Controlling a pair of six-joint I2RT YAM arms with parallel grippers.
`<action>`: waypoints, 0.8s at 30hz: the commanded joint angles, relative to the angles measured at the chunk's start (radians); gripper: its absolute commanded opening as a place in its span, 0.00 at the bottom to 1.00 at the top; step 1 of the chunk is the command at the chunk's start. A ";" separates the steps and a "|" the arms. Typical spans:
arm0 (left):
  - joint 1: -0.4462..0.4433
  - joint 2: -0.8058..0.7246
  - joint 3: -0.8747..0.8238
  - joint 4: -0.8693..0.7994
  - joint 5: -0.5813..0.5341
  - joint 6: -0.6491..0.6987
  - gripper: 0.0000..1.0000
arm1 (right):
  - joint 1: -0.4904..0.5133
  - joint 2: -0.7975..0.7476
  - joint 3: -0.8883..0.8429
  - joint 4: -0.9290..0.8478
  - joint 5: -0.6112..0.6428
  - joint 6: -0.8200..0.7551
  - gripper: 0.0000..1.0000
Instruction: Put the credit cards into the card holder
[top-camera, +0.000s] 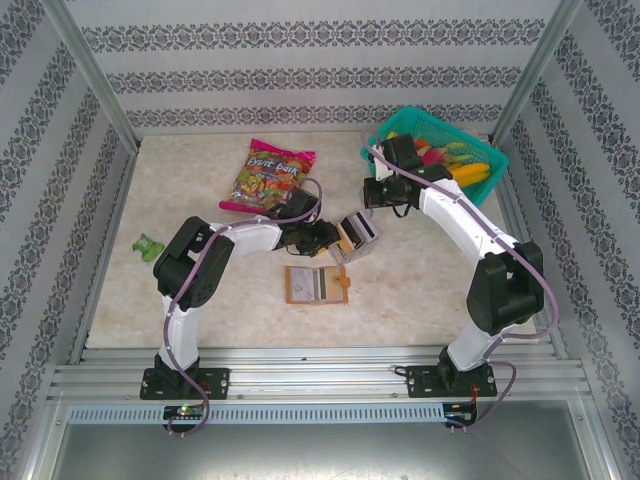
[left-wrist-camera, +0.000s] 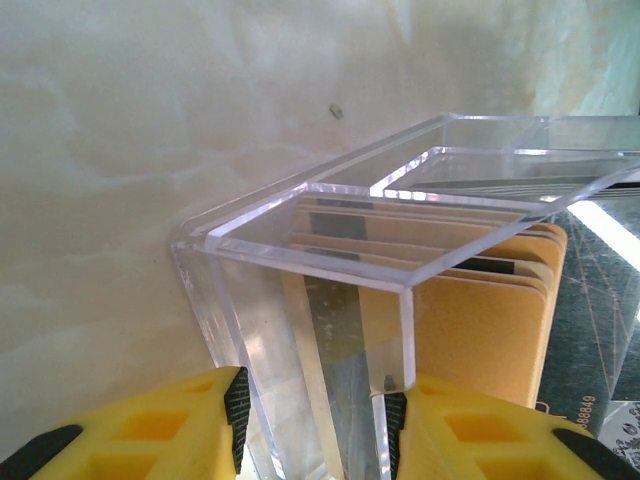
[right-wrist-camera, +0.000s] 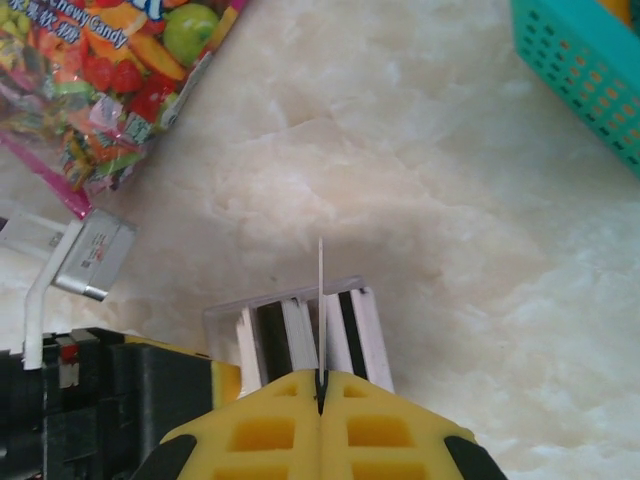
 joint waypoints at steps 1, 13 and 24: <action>0.011 -0.007 -0.009 -0.015 0.012 0.030 0.43 | 0.012 0.022 -0.024 0.005 -0.031 0.006 0.00; 0.011 -0.202 -0.109 0.054 -0.041 0.074 0.48 | 0.009 -0.206 -0.305 0.272 -0.263 0.257 0.00; 0.020 -0.527 -0.363 -0.216 -0.257 0.122 0.54 | 0.328 -0.347 -0.554 0.302 0.070 0.374 0.00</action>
